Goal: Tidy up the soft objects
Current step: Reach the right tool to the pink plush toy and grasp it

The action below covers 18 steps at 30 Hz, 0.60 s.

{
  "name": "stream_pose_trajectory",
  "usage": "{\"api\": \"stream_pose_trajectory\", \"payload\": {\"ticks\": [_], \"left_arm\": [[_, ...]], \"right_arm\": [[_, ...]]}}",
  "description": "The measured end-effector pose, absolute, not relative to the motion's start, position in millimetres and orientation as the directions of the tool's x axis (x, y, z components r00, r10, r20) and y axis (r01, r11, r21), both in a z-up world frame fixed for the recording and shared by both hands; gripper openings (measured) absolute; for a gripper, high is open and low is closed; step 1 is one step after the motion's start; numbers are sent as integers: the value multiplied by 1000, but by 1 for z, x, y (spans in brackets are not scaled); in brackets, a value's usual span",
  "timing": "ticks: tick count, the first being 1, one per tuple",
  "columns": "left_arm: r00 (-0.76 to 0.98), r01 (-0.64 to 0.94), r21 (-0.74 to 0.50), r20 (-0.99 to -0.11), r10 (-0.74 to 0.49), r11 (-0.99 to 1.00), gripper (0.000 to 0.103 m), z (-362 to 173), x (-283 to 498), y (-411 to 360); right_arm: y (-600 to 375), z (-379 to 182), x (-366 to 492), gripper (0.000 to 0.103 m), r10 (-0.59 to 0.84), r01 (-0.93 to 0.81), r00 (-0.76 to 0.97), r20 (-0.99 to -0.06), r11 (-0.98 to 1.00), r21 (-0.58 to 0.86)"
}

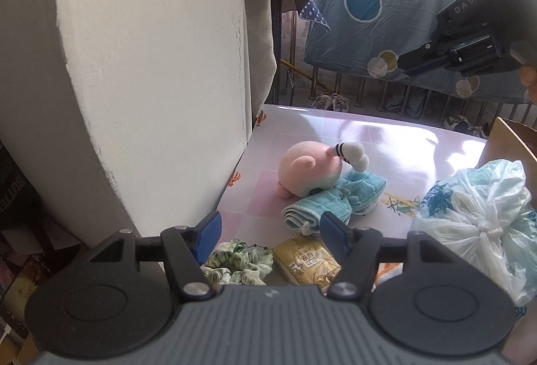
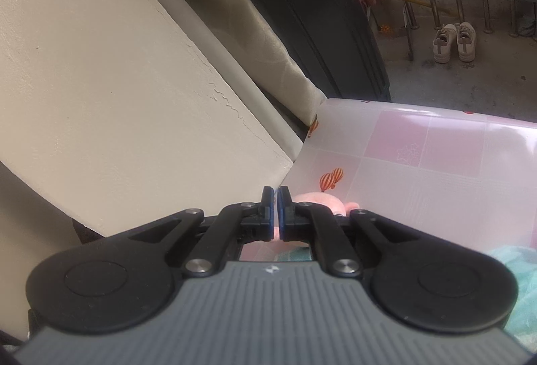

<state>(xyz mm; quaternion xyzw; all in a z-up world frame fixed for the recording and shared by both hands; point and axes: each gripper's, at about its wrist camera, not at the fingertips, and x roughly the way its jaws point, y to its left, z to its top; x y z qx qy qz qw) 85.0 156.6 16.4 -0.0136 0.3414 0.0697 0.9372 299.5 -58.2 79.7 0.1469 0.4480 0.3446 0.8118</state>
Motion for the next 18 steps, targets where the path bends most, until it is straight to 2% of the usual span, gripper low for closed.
{"api": "stream_pose_trajectory", "payload": {"ticks": [2,4,5,7,9,13,18], "left_arm": [[763,-129,37,-635,123,991,64,16,89,152],[759,-129,44,-638,127,991,63,12,94,150],[754,-132,40,-644,127,990,62,9,96,150],[744,-139,32,-657,126,990,61,3,98,154],[729,-149,33,-672,132,988,61,-4,98,160],[697,-179,48,-698,161,983,61,-18,99,174],[664,-222,35,-726,177,974,61,-30,102,195]], "right_arm": [[-57,72,301,14,677,-422,351,-647,731,536],[-46,62,306,29,663,-444,327,-673,737,510],[-39,58,309,33,656,-460,318,-685,738,493],[-18,48,318,59,650,-522,284,-705,722,455],[8,36,325,74,644,-604,252,-723,688,402],[57,10,328,86,606,-764,195,-771,587,268],[98,-22,332,90,549,-847,179,-816,508,157]]}}
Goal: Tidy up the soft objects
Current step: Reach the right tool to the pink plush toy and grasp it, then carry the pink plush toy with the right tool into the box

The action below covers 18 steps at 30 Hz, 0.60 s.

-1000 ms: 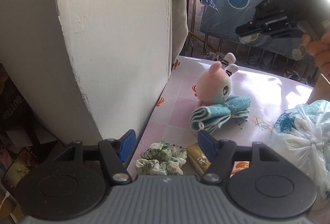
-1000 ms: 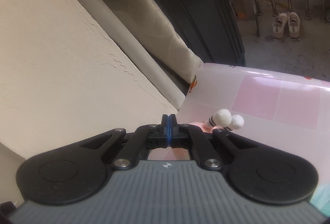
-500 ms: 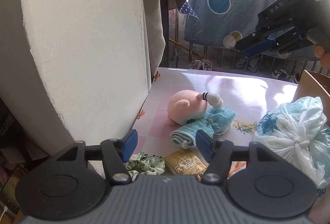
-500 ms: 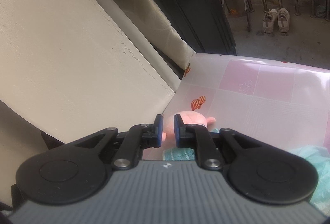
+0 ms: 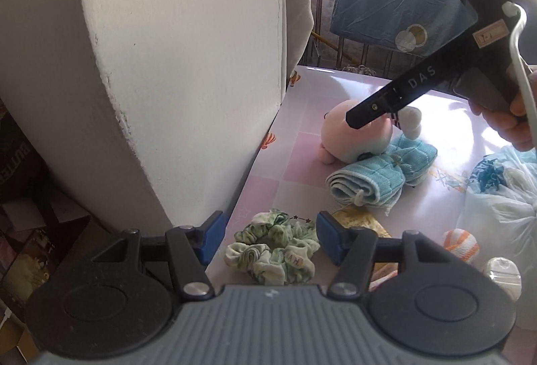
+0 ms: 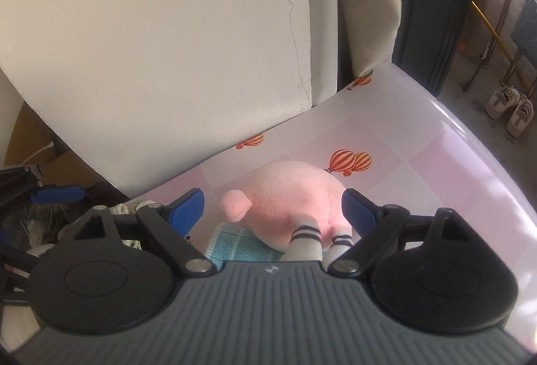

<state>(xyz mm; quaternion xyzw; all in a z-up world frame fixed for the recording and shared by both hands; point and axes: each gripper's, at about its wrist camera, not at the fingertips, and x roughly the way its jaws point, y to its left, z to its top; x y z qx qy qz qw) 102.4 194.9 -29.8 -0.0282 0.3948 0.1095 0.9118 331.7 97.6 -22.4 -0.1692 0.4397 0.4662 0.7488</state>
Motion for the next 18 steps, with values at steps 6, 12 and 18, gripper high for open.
{"api": "stream_pose_trajectory", "payload": {"ticks": [6,12,18], "left_arm": [[653,-239,35,-734,187,970,61,-36,106,204],[666,-247,4,-726,172,969,61,-31,101,207],[693,-227,-28,-706,141,974,61,-19,85,201]], "right_arm": [[110,-50,334,85,466,-835,262,-845,549,44],[64,-31,376,63,546,-608,285,-788,738,292],[-8,3,375,63,749,-353,281,-600,662,661]]}}
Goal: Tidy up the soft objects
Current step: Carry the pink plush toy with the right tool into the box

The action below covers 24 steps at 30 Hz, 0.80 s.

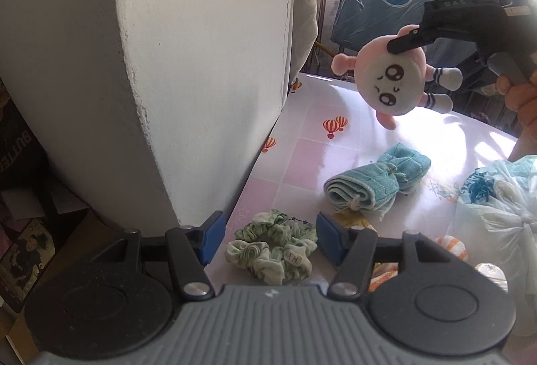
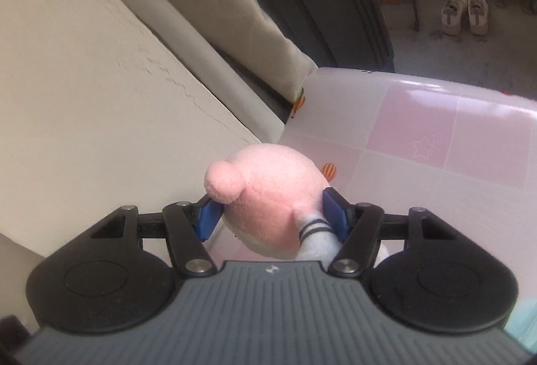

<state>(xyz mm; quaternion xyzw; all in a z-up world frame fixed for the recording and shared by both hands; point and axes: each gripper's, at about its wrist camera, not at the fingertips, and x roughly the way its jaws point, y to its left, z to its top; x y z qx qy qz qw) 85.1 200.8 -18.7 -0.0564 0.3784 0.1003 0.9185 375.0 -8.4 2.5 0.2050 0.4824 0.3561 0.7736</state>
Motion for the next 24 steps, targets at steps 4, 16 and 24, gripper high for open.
{"api": "stream_pose_trajectory", "payload": {"ticks": [4,16,24], "left_arm": [[722,-191,-89,-687,79,977,61,-5,72,194],[788,70,-153,-597,-148,986,62,47,63,101],[775,209,-96,-591,-224,973,77,50,53,39]], "right_arm": [[-45,14,344,64,817,-239,265,-512,570,786],[-152,2,210,64,884,23,322,-339,351,936],[-341,39,140,66,674,99,675,-300,320,942]]}}
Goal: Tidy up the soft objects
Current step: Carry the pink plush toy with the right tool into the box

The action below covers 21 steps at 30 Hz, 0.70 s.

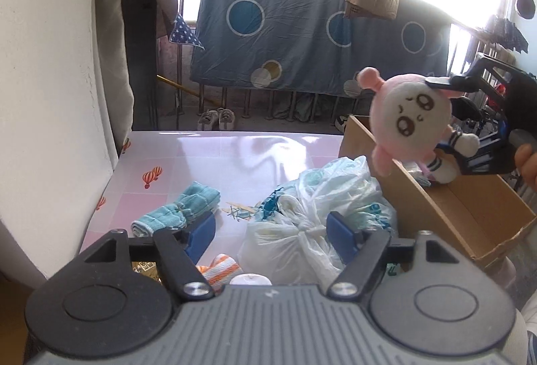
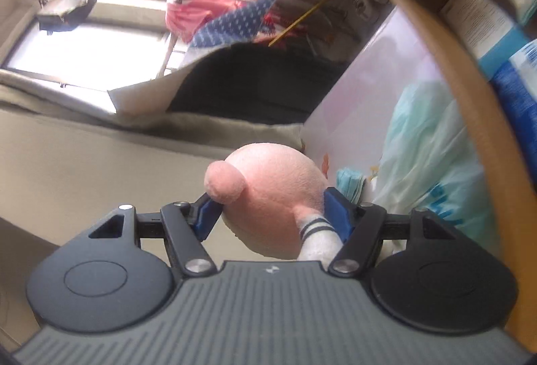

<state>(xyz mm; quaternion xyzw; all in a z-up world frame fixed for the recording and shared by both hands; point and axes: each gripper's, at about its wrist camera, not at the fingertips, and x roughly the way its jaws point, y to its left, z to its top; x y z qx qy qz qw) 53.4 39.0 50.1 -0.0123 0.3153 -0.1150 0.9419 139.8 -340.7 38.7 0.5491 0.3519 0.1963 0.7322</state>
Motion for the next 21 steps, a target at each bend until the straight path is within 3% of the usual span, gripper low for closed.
{"api": "stream_pose_trajectory", "payload": {"ticks": [6,14,21], "left_arm": [[759,211,-72,-616,-210,975,78,40,49,22],[749,174,-53,-641,-167,983,78,36,47,21],[740,178,-67,-648,-178,982,78,32,52,25]], "right_arm": [[-442,11,116,67,446,322,768,-459,351,879],[-467,-67,153,70,367,540,702,-610,285,792],[-475,-62,154,78,251,606,632,-733,430,669]]}}
